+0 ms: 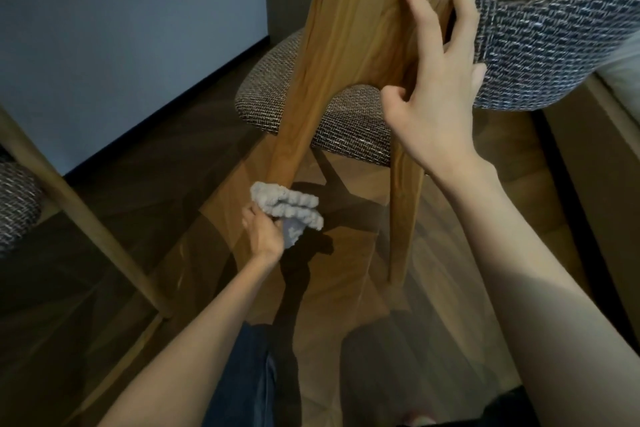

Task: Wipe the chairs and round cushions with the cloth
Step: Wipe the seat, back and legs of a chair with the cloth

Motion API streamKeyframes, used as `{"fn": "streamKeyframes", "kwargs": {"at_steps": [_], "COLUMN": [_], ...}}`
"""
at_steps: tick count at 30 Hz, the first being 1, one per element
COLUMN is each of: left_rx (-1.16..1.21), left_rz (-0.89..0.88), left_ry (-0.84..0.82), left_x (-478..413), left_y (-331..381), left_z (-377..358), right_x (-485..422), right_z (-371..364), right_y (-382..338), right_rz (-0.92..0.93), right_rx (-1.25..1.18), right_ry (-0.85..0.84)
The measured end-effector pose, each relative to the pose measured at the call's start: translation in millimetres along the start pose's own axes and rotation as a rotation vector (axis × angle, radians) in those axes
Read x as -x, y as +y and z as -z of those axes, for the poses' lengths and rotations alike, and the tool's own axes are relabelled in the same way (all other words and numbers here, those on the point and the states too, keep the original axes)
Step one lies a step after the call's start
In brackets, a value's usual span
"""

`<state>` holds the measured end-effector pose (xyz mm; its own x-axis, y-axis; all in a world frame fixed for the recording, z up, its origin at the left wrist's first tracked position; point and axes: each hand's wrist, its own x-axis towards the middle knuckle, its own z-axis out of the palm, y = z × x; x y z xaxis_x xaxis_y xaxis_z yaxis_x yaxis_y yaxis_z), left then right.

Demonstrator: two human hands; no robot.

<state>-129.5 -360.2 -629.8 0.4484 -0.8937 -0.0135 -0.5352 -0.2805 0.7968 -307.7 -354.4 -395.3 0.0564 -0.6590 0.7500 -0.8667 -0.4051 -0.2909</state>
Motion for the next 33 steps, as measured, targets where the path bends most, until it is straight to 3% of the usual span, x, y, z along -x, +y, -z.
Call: {"fn": "streamKeyframes", "kwargs": {"at_steps": [4, 6, 10, 14, 17, 23, 28, 33], "left_rx": [0.253, 0.363, 0.474, 0.465, 0.406, 0.437, 0.451, 0.583], "left_rz": [-0.456, -0.586, -0.648, -0.741, -0.875, -0.875, -0.884, -0.735], "left_ry": [0.281, 0.376, 0.449, 0.527, 0.478, 0.414, 0.293, 0.259], "left_x": [14, 17, 21, 25, 37, 48, 62, 74], "left_y": [72, 116, 190, 221, 229, 228, 196, 179], "left_z": [27, 40, 58, 58, 45, 30, 8, -10], "right_x": [0, 0, 1, 12, 19, 19, 39, 60], "right_z": [2, 5, 14, 18, 15, 22, -6, -24], "right_y": [-1, 1, 9, 17, 20, 25, 44, 53], "right_rz": [-0.007, -0.002, 0.035, -0.009, 0.008, -0.051, -0.143, -0.235], "right_rx": [-0.042, -0.081, -0.271, -0.375, -0.327, -0.294, -0.193, -0.265], "right_ry": [-0.015, -0.032, -0.041, 0.157, 0.265, 0.404, 0.355, 0.275]}}
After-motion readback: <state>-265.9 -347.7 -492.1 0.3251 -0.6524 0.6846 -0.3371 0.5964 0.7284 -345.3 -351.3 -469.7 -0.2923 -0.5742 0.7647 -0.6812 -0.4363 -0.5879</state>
